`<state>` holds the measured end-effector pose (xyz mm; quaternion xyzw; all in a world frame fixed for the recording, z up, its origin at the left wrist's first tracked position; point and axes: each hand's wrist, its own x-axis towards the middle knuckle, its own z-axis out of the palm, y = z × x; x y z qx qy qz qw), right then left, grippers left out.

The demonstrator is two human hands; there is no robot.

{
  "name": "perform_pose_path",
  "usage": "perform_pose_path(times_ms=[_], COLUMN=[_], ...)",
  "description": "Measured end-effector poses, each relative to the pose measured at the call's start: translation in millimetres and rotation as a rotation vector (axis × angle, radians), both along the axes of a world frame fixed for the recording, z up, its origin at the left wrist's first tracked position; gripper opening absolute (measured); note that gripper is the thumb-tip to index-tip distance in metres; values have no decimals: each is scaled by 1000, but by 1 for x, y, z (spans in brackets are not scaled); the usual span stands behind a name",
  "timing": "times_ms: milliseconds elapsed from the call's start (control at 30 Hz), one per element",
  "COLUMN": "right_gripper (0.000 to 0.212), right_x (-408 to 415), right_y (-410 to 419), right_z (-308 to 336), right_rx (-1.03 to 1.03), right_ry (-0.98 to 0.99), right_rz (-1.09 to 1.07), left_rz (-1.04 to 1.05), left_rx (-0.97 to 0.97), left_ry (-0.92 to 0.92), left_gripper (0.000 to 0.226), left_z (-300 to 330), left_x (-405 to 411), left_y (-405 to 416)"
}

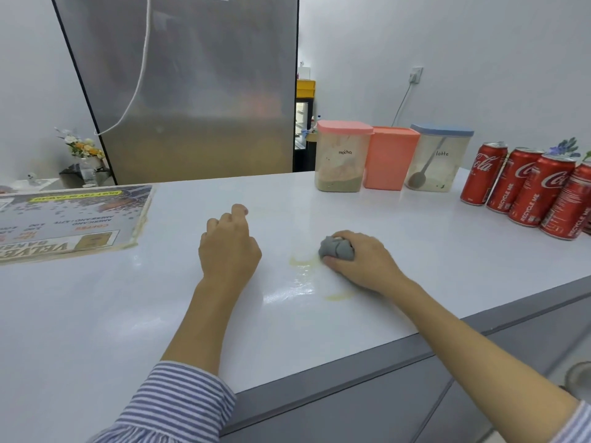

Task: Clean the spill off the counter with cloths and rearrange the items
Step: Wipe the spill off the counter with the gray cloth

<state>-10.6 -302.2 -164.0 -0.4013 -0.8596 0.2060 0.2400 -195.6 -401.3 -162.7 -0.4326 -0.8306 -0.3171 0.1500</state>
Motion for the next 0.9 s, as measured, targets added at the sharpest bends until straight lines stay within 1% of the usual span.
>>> perform_pose_path(times_ms=[33, 100, 167, 200, 233, 333, 400, 467, 500, 533, 633, 667, 700, 767, 833, 900], right_gripper=[47, 58, 69, 71, 68, 45, 41, 38, 35, 31, 23, 19, 16, 22, 30, 31], right_x=[1, 6, 16, 21, 21, 4, -4, 2, 11, 24, 74, 93, 111, 145, 177, 210], right_y=[0, -8, -20, -23, -23, -20, -10, 7, 16, 25, 51, 60, 70, 88, 103, 117], right_z=[-1, -4, -8, -10, -12, -14, -15, -14, -9, -2, 23, 29, 33, 34, 30, 26], right_rx=[5, -12, -29, -20, -6, 75, 84, 73, 40, -35, -372, -421, -414, -320, -214, -108], right_ry=[-45, -105, -129, -119, -88, 13, 15, 3, 26, 86, 413, 486, 513, 490, 426, 333], right_rz=[4, 99, 166, 171, 154, 45, -38, -67, -92, -122, -178, -189, -208, -268, -343, -418], left_rz=[-5, -9, -14, -22, -37, -99, -163, -248, -277, -291, -289, -289, -295, -321, -359, -401], left_rx=[-8, -21, -23, -19, -16, 11, 56, 108, 130, 150, 219, 238, 247, 231, 188, 144], left_ry=[0, -1, 2, 12, 26, 30, -7, -28, -27, -26, -21, -24, -30, -37, -41, -65], left_gripper=[49, 49, 47, 46, 45, 41, 39, 36, 35, 35, 34, 35, 35, 36, 38, 39], left_z=[0, -1, 0, 1, 2, 5, 10, 17, 22, 26, 32, 32, 30, 25, 18, 13], left_x=[1, 2, 3, 5, 7, 12, 17, 26, 31, 36, 56, 66, 80, 110, 144, 176], left_y=[-1, -1, -1, 0, 0, 2, 1, -1, -3, -4, -1, 4, 12, 33, 59, 87])
